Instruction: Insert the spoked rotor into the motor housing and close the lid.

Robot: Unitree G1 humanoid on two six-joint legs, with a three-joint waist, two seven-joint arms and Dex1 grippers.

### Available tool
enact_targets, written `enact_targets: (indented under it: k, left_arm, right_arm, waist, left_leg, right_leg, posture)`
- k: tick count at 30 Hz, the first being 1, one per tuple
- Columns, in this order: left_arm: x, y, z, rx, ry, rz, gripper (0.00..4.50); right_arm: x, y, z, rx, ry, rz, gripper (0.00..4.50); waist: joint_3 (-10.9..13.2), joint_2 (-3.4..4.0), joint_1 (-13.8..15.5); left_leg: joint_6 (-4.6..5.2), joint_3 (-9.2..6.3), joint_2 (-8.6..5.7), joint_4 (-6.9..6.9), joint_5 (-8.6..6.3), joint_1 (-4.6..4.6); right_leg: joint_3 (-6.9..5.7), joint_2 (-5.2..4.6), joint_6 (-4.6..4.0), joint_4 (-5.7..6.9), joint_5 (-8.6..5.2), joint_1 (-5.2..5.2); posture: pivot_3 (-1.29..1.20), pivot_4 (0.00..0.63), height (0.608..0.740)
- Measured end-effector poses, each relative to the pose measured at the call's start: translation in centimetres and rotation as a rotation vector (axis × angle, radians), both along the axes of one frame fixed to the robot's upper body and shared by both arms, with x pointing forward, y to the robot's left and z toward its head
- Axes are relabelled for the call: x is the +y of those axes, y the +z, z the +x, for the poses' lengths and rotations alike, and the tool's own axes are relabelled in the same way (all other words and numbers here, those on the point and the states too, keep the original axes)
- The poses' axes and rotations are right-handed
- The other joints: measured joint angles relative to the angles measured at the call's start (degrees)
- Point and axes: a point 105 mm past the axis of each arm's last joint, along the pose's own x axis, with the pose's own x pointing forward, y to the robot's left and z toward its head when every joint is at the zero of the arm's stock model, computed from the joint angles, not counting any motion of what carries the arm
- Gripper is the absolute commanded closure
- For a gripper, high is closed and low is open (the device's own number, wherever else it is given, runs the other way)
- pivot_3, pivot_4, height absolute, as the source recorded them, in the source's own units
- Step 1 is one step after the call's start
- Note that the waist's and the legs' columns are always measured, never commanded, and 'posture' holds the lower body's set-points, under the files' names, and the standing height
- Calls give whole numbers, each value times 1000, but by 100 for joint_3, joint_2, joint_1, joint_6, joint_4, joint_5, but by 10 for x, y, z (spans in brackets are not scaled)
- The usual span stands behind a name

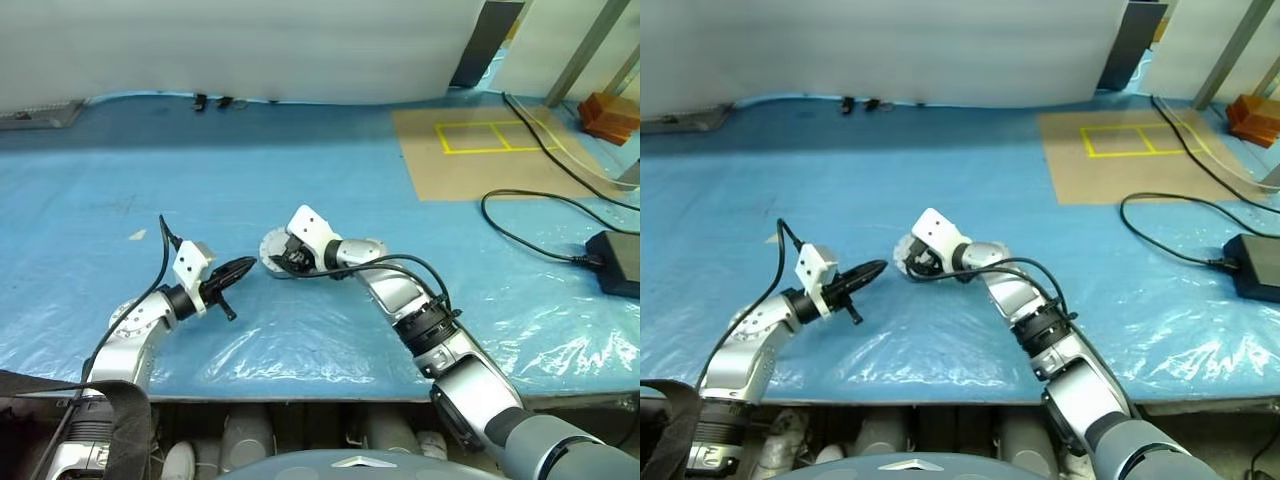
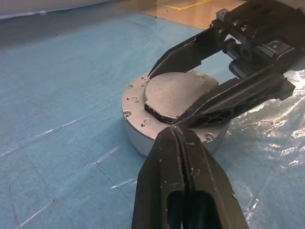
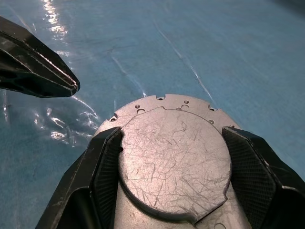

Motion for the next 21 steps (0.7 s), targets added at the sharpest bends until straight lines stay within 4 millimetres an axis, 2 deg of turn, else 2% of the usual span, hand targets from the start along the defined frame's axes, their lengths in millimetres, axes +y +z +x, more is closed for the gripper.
enact_targets:
  k: [10, 14, 21]
  left_arm:
    - [-3, 6, 4, -19, -14, 0, 4500]
    - [-9, 6, 13, -28, -24, 47, 4500]
    - [-36, 16, 32, -83, -75, 98, 4500]
  right_arm:
    - [-2, -4, 3, 31, 29, -10, 1534]
    - [-2, -3, 2, 38, 42, -9, 1534]
    - [0, -2, 1, 46, 48, -9, 1534]
  waist:
    - [-2, 0, 7]
    - [-13, -2, 3]
    - [-14, 0, 0]
  left_leg:
    - [1, -8, -3, -6, 0, 12]
    - [1, -8, -2, -9, 0, 11]
    - [0, -5, -3, -15, 0, -1]
  right_leg:
    - [1, -2, 1, -7, -1, 14]
    - [1, -2, 1, -10, -1, 14]
    - [2, -2, 2, -15, -1, 1]
  posture:
    - [0, 150, 740]
    - [0, 150, 740]
    - [0, 150, 740]
